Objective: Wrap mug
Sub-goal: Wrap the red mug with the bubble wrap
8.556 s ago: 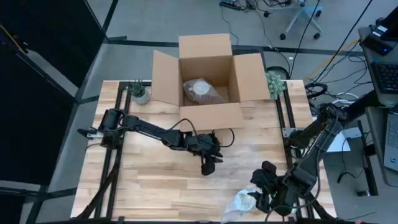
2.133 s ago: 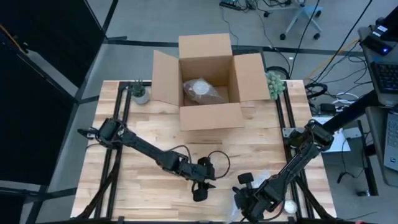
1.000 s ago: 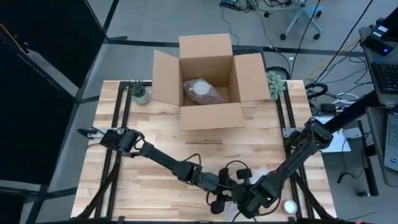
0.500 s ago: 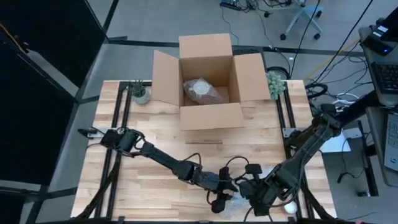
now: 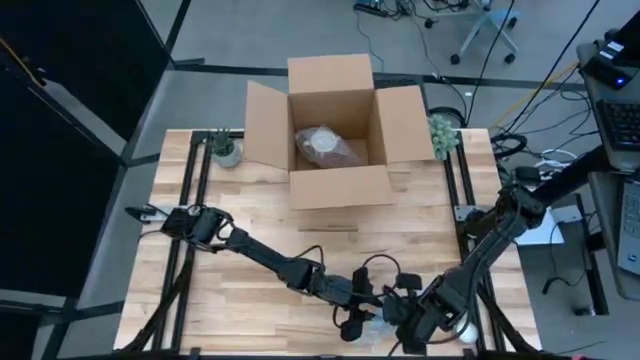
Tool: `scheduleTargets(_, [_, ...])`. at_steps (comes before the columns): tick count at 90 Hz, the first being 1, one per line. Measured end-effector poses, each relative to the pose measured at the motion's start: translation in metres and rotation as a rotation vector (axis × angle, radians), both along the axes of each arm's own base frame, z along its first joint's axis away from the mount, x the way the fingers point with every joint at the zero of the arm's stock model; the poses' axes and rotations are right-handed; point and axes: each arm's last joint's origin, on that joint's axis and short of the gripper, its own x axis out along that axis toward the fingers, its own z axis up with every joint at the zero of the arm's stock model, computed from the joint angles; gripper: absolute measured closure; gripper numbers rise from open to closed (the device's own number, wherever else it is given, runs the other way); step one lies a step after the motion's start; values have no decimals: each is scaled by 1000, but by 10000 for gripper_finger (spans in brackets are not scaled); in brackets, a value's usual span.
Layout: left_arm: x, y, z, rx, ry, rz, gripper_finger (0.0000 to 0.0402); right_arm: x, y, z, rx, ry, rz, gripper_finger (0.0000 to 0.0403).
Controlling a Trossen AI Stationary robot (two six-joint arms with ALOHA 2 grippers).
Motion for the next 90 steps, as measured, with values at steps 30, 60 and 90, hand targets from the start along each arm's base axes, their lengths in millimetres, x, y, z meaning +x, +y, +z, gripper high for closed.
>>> scheduleTargets(30, [0, 0, 0, -3, -2, -2, 261, 2, -7, 13, 193, 164, 10, 250])
scheduleTargets(60, [0, 0, 0, -2, -1, -2, 261, -26, -29, 66, 250, 51, -4, 218])
scheduleTargets(90, [0, 0, 0, -2, -1, -2, 261, -62, -42, 82, 96, -7, -98, 219])
